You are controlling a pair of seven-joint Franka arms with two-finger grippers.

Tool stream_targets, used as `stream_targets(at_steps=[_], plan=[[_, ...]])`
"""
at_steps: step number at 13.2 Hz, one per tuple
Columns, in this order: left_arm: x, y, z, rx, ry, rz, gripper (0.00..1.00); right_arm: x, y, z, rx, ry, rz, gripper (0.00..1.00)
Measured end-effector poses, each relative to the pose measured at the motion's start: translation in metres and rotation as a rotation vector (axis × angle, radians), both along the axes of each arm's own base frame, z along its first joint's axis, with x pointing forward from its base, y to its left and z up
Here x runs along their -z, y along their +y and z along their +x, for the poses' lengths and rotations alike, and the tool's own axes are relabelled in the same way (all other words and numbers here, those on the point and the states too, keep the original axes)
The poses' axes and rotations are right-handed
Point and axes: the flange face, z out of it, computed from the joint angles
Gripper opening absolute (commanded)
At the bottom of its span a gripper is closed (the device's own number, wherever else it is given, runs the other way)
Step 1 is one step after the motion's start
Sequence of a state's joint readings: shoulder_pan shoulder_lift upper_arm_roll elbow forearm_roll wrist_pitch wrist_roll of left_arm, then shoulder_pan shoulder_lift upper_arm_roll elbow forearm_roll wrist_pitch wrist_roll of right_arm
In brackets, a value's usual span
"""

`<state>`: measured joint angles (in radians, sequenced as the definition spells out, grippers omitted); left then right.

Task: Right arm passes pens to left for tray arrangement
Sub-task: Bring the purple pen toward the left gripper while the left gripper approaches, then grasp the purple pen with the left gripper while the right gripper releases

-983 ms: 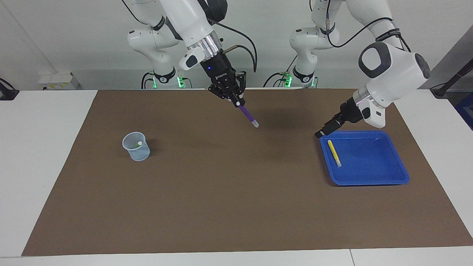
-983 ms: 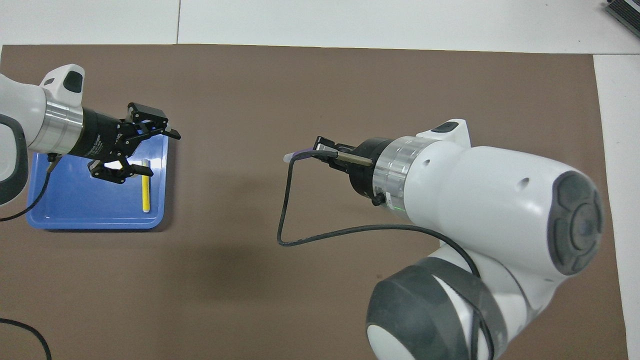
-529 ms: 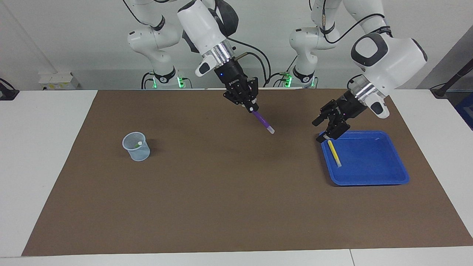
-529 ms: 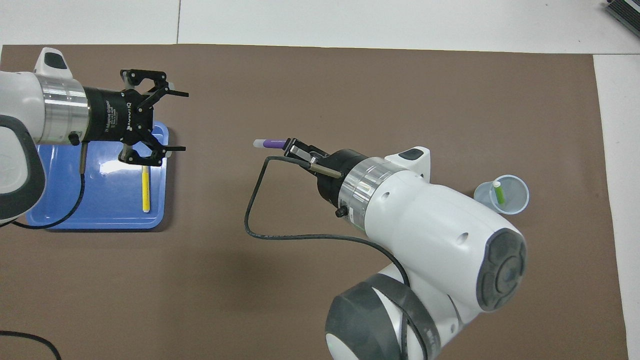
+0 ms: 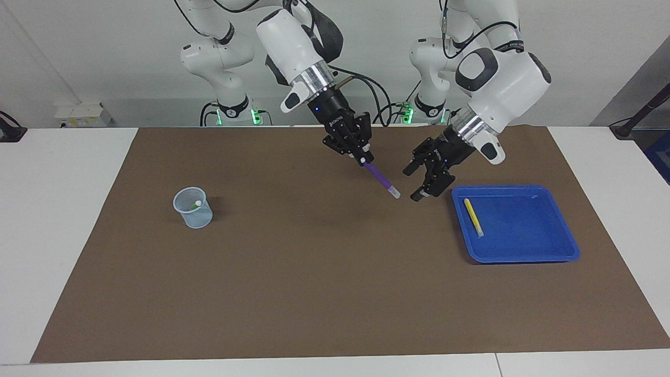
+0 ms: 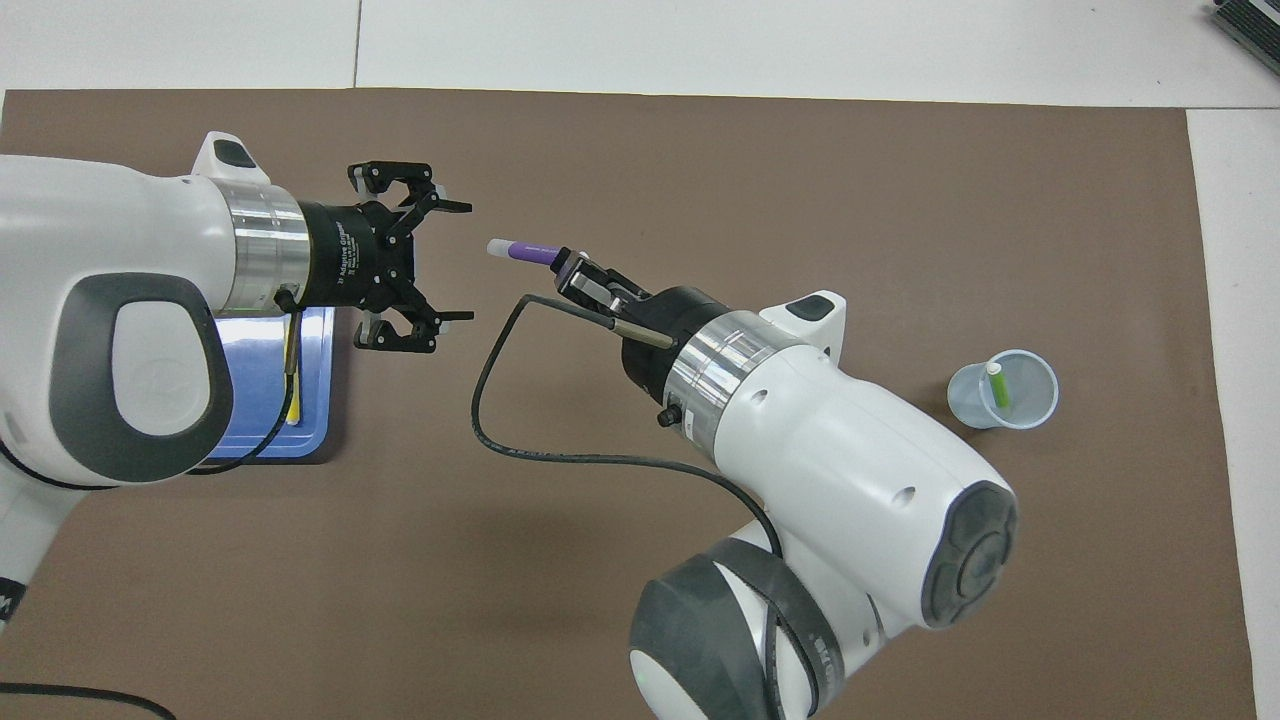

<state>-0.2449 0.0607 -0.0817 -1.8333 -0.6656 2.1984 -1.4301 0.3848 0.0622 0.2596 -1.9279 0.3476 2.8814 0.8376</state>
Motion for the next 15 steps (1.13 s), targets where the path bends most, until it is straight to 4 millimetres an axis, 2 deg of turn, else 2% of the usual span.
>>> stream_targets(at_steps=[5, 7, 8, 10, 11, 13, 15], plan=[[-0.006, -0.03, -0.007, -0.09, 0.002, -0.032, 0.99, 0.007, 0.002, 0.0, 0.001, 0.002, -0.001, 0.0], [-0.008, -0.037, -0.009, -0.105, 0.002, -0.04, 0.91, 0.011, 0.006, -0.001, -0.004, 0.002, 0.0, 0.0], [-0.008, -0.038, -0.009, -0.115, -0.005, -0.043, 0.81, 0.012, 0.008, -0.002, -0.007, 0.002, 0.0, 0.0], [-0.005, -0.042, -0.01, -0.136, -0.018, -0.046, 0.43, 0.012, 0.008, -0.002, -0.006, 0.001, 0.0, 0.0], [-0.003, -0.045, -0.011, -0.142, -0.018, -0.047, 0.33, 0.012, 0.007, -0.002, -0.006, 0.001, 0.0, 0.0], [-0.001, -0.046, -0.012, -0.145, -0.017, -0.047, 0.0, 0.012, 0.007, -0.001, -0.005, 0.001, 0.0, 0.0], [-0.001, -0.049, -0.016, -0.134, -0.012, -0.044, 0.0, 0.011, 0.003, 0.002, 0.006, -0.006, 0.004, 0.0]])
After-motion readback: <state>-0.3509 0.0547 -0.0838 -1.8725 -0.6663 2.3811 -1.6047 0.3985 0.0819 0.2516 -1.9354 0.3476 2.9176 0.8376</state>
